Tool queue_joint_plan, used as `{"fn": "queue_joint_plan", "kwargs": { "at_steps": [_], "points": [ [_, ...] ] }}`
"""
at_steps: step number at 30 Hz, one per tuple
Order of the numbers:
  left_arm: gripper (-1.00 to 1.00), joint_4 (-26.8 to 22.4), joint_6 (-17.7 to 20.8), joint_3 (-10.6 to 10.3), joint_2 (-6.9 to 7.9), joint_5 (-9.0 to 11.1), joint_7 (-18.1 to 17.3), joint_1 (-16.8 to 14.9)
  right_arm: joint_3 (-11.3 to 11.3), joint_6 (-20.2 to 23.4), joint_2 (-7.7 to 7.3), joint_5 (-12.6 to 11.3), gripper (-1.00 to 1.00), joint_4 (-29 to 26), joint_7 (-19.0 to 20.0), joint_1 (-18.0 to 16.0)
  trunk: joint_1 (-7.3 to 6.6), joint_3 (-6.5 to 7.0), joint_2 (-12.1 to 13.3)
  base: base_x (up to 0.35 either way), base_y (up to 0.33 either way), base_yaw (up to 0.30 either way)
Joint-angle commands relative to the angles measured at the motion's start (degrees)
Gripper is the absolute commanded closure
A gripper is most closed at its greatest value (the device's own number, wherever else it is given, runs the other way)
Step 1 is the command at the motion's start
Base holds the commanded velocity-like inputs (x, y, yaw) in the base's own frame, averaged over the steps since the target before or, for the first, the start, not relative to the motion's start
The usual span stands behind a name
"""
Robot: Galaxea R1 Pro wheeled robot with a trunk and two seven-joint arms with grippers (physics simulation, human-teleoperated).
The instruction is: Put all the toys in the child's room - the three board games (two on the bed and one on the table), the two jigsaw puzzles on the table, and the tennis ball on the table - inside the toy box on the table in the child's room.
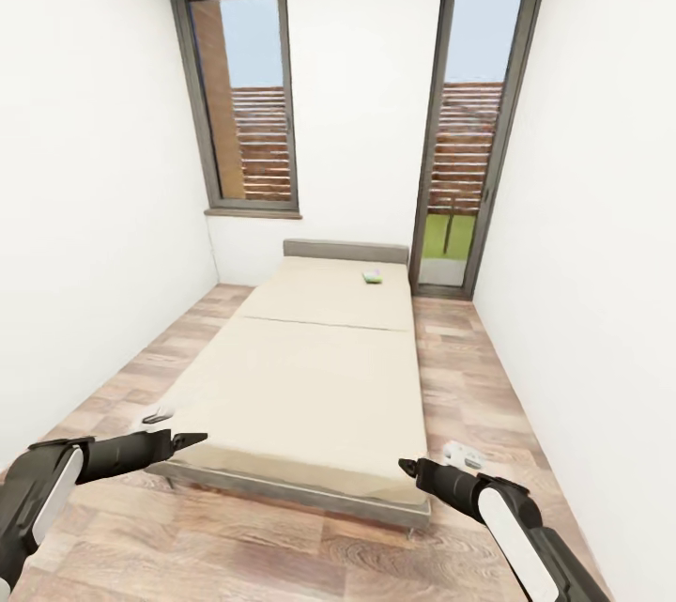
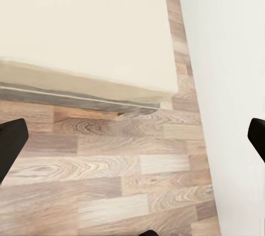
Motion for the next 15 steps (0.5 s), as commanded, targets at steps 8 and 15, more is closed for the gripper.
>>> {"fn": "queue_joint_plan", "kwargs": {
  "at_steps": [8, 15],
  "points": [
    [-1.0, 0.0, 0.2, 0.0, -0.01, 0.0, -0.1, -0.1, 0.1, 0.1, -0.07, -0.6, -1.0, 0.1, -0.6, 0.0, 0.06, -0.14, -0.1, 0.167, -0.22, 0.29],
    [-1.0, 0.0, 0.3, 0.0, -0.01, 0.0, -0.1, -0.1, 0.1, 0.1, -0.07, -0.6, -1.0, 0.2, -0.6, 0.0, 0.06, -0.14, -0.1, 0.172, -0.239, 0.291]
  ]
}}
